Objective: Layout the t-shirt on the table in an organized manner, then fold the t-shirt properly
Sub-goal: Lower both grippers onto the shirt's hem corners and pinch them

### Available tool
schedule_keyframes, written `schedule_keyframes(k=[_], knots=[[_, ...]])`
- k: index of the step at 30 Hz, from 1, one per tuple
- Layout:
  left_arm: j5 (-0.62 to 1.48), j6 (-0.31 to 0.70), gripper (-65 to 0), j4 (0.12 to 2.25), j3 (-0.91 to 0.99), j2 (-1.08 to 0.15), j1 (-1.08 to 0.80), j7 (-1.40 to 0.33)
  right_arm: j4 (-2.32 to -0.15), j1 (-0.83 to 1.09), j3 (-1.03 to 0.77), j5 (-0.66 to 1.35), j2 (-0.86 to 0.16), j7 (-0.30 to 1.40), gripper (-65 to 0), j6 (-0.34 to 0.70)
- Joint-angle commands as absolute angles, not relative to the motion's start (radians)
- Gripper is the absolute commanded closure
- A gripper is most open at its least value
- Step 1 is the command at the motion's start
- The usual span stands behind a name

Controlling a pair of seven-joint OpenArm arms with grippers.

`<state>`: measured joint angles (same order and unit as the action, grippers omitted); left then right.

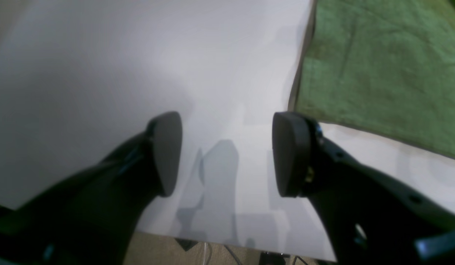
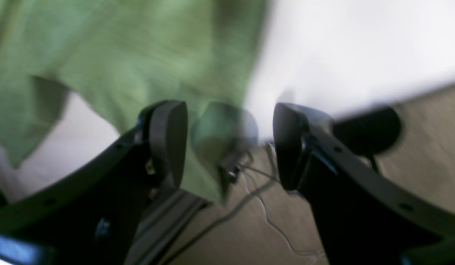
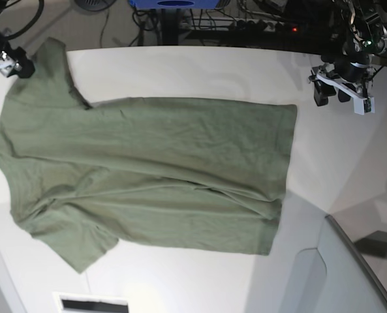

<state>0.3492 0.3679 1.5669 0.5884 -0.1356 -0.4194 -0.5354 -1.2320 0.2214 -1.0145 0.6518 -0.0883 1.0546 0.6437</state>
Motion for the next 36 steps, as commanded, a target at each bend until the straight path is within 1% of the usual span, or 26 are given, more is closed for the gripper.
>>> schedule_keyframes(k=[1, 5, 21, 24, 25, 28, 30, 34, 36], knots=[[0.363, 0.372, -37.5, 1.583, 0.593, -0.145, -0.424, -0.516, -1.231, 0.225, -1.018, 0.650, -0.105, 1.056, -34.8, 0.654], [0.363, 0.372, -37.4, 1.583, 0.593, -0.145, -0.427, -0.516, -1.224, 0.216, -1.018, 0.650, -0.101, 1.064, -34.8, 0.696], [0.363, 0.372, -37.4, 1.583, 0.593, -0.143, -0.429, -0.516, -1.224, 0.203, -1.015, 0.650, -0.099, 1.066, -34.7, 0.698], [0.363, 0.372, -37.4, 1.583, 0.593, -0.143, -0.429, -0.516, -1.224, 0.202, -0.952, 0.651, -0.102, 1.066, -34.5, 0.698], [0.363, 0.372, -37.4, 1.583, 0.593, -0.143, -0.429, -0.516, -1.224, 0.202, -0.932, 0.653, -0.102, 1.066, -33.3, 0.698], [0.363, 0.372, -37.4, 1.583, 0.593, -0.143, -0.429, -0.516, -1.224, 0.199, -0.906, 0.653, -0.096, 1.059, -22.4, 0.698], [0.363, 0.372, -37.4, 1.583, 0.593, -0.143, -0.429, -0.516, -1.222, 0.188, -0.906, 0.653, -0.096, 1.063, -18.5, 0.698], [0.363, 0.372, -37.4, 1.581, 0.593, -0.143, -0.429, -0.516, -1.222, 0.185, -0.912, 0.653, -0.099, 1.059, -13.1, 0.698], [0.363, 0.372, -37.4, 1.569, 0.593, -0.143, -0.424, -0.516, -1.222, 0.183, -0.912, 0.653, -0.099, 1.059, -6.9, 0.698]])
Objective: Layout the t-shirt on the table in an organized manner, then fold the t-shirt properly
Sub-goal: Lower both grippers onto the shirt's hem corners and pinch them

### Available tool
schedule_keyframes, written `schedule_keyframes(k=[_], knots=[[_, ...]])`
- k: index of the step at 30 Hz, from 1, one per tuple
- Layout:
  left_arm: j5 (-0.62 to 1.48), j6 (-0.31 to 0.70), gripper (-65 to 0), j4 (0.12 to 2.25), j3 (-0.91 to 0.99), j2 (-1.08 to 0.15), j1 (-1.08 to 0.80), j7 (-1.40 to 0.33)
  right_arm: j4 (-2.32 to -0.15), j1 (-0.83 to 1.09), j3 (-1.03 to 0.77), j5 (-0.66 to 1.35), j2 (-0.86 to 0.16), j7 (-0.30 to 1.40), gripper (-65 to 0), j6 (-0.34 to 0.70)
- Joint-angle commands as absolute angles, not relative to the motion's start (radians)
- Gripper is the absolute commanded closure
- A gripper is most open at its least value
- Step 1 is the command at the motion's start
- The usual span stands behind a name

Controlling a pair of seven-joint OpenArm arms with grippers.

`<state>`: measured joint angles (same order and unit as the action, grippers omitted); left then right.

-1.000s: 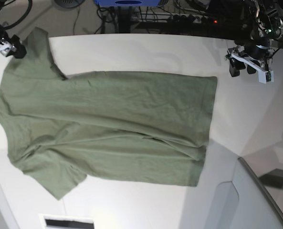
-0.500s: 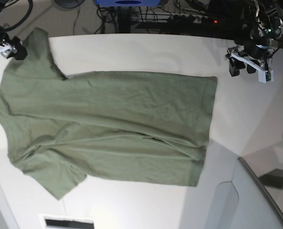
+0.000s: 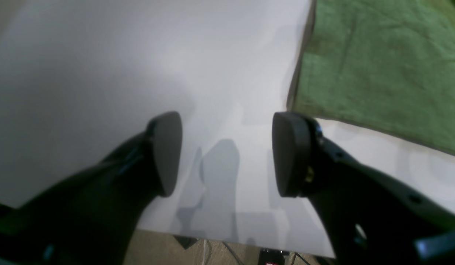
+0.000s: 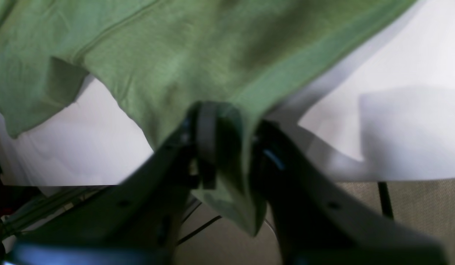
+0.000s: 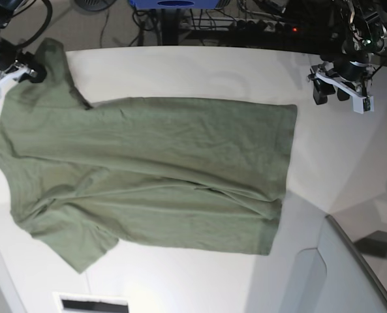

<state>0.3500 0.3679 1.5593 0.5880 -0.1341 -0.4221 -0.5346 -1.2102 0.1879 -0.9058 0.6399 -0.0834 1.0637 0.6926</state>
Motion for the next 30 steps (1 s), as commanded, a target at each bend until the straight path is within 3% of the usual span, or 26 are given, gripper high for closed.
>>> schedule_keyframes(k=[1, 2, 11, 21, 26, 30], knots=[[0.363, 0.372, -37.4, 1.554, 0.593, -0.143, -0.421, -0.516, -1.222, 0.183, -0.912, 0.653, -0.099, 1.059, -2.3, 0.698], [0.363, 0.372, -37.4, 1.537, 0.593, -0.142, -0.418, -0.516, -1.222, 0.183, -0.908, 0.653, -0.099, 1.058, 0.0, 0.698], [0.364, 0.372, -38.7, 1.458, 0.412, -0.128, -0.363, -0.515, -1.222, 0.183, -0.906, 0.651, -0.102, 1.059, 0.0, 0.698], [0.366, 0.367, -38.7, 1.319, 0.418, -0.099, -0.295, -0.512, -1.222, 0.188, -0.906, 0.651, -0.104, 1.063, 0.0, 0.698], [0.357, 0.369, -38.0, 1.334, 0.576, -0.042, -0.303, -0.450, -1.222, 0.188, -0.905, 0.651, -0.104, 1.064, 0.0, 0.698], [0.360, 0.371, -38.3, 1.305, 0.547, -0.054, -0.297, -0.450, -1.222, 0.185, -0.905, 0.651, -0.104, 1.064, 0.0, 0.698]])
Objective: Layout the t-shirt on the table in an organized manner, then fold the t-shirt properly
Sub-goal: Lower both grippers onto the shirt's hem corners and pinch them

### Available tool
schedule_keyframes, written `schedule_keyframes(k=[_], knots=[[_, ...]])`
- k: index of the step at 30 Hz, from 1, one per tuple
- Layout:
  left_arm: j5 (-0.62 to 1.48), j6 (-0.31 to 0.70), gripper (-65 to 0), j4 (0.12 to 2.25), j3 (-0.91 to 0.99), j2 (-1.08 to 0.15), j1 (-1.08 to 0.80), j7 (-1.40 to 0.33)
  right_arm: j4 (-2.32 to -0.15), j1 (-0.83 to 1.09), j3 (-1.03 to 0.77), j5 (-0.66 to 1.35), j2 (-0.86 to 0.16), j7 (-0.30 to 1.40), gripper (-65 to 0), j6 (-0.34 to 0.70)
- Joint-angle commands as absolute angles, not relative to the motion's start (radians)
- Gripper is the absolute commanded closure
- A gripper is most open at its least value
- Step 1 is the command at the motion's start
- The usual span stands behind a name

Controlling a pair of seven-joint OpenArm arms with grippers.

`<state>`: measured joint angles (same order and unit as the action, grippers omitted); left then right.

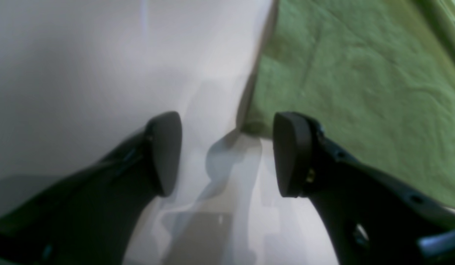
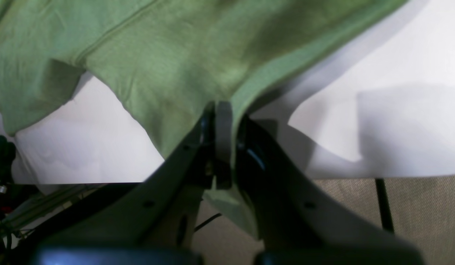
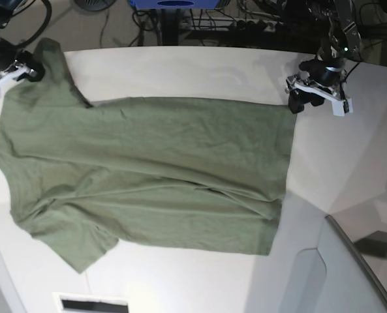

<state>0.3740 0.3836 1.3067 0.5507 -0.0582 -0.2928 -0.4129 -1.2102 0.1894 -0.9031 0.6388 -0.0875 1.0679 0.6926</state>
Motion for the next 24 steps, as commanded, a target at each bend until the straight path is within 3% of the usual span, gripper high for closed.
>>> schedule_keyframes(k=[1, 24], knots=[[0.361, 0.371, -38.3, 1.296, 0.530, -0.059, -0.295, -0.447, -1.222, 0.183, -0.905, 0.651, -0.104, 1.064, 0.0, 0.698], [0.363, 0.371, -36.9, 1.204, 0.424, -0.050, -0.240, -0.444, -1.222, 0.185, -0.905, 0.651, -0.104, 1.064, 0.0, 0.698]])
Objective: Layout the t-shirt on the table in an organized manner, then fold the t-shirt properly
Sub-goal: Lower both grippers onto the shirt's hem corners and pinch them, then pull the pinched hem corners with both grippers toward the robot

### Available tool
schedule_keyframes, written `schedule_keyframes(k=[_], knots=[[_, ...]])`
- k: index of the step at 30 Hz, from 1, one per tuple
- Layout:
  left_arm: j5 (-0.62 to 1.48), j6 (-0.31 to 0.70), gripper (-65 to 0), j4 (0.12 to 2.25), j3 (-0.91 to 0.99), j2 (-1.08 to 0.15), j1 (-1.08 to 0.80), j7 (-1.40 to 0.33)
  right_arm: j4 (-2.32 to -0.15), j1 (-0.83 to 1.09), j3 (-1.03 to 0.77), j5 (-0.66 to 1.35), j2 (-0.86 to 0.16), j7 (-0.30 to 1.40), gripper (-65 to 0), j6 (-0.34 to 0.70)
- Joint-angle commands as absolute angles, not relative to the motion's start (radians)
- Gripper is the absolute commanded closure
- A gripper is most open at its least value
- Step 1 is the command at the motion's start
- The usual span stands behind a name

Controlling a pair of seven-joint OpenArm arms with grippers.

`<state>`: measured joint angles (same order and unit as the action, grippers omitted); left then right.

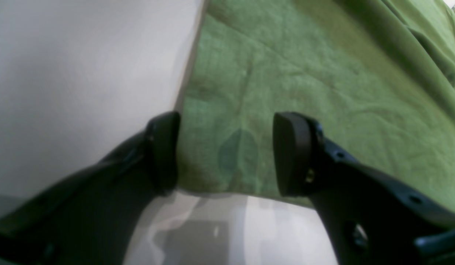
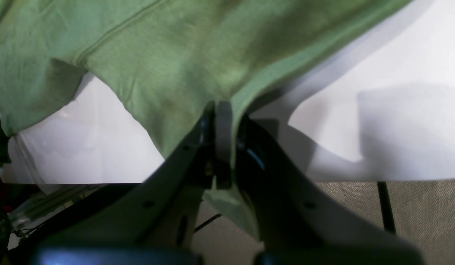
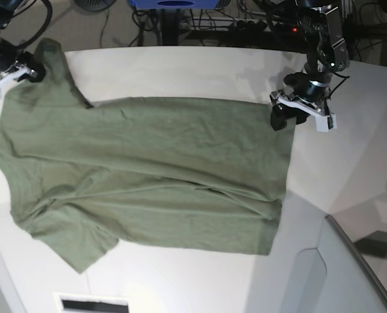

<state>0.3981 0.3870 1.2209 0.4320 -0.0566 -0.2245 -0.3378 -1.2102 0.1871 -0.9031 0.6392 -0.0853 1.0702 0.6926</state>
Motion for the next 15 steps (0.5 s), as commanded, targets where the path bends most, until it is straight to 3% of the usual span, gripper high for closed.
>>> schedule_keyframes(k=[1, 4, 6, 15], knots=[[0.363, 0.371, -34.9, 1.204, 0.424, -0.050, -0.240, -0.444, -1.222, 0.185, -0.905, 0.651, -0.104, 1.064, 0.0, 0.698], [0.363, 0.371, -17.9, 1.204, 0.430, -0.050, -0.237, -0.444, -1.222, 0.183, -0.903, 0.651, -0.104, 1.064, 0.0, 0.698], [0.363, 0.371, -0.5, 1.204, 0.432, -0.051, -0.234, -0.444, -1.224, 0.183, -0.903, 0.651, -0.104, 1.064, 0.0, 0.698], [0.363, 0.366, 0.0, 1.353, 0.432, -0.058, -0.294, -0.452, -1.422, 0.209, -0.906, 0.651, -0.104, 1.107, 0.0, 0.698]])
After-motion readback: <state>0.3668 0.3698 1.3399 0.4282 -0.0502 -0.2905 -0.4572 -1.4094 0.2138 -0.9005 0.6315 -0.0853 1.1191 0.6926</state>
